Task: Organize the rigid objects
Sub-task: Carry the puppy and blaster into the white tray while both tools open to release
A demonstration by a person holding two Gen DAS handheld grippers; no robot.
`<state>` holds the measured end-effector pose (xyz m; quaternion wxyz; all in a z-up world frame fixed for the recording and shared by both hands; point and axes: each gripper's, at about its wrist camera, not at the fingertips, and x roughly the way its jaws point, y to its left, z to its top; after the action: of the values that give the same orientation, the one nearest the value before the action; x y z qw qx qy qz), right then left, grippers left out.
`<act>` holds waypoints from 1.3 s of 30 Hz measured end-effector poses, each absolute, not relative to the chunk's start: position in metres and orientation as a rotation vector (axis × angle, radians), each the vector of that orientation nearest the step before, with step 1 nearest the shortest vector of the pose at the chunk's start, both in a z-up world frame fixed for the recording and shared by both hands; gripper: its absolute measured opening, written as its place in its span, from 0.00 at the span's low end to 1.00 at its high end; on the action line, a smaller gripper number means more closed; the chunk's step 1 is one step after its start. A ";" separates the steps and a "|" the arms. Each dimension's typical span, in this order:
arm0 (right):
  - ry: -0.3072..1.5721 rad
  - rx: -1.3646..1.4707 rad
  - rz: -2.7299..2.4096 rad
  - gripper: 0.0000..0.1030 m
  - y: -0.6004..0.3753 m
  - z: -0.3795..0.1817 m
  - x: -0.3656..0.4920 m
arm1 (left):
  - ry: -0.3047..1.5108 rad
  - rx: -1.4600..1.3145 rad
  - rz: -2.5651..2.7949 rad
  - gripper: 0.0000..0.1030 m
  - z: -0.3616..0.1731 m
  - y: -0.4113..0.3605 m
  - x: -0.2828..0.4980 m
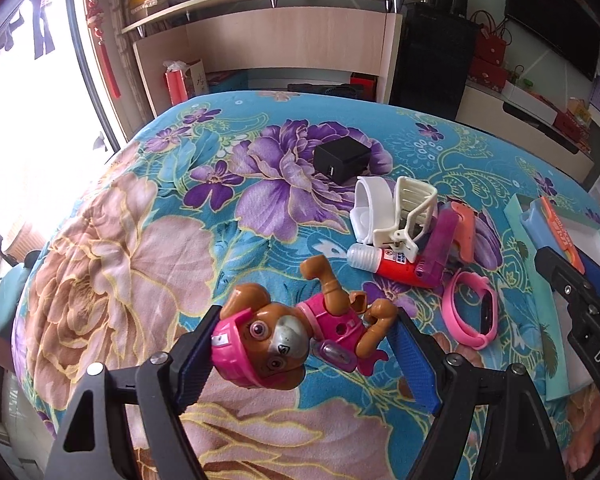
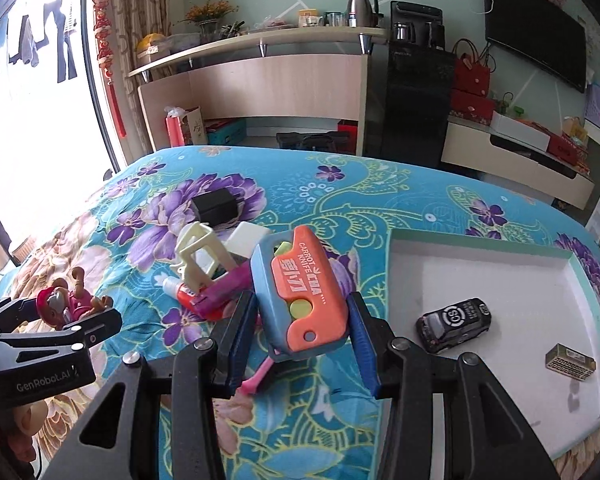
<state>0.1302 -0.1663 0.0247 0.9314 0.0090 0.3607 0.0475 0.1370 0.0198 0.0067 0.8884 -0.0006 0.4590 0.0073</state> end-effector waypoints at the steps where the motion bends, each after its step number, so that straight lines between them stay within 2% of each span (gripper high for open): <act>1: 0.739 0.036 0.088 0.45 -0.174 0.026 0.130 | 0.953 0.015 0.008 0.81 0.008 0.013 0.137; 18: 0.722 0.204 -0.271 0.46 -0.306 0.027 0.117 | 0.872 0.237 -0.255 0.81 0.048 -0.139 0.142; 27: 0.723 0.262 -0.399 0.46 -0.345 0.025 0.106 | 0.884 0.318 -0.357 0.81 0.032 -0.210 0.144; 39: 0.737 0.282 -0.389 0.46 -0.350 0.022 0.105 | 0.923 0.348 -0.379 0.81 0.002 -0.230 0.140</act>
<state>0.1047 -0.3502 0.0217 0.9048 0.1366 0.3567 -0.1883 0.1404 -0.2295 0.0023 0.8637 0.1660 0.4401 -0.1807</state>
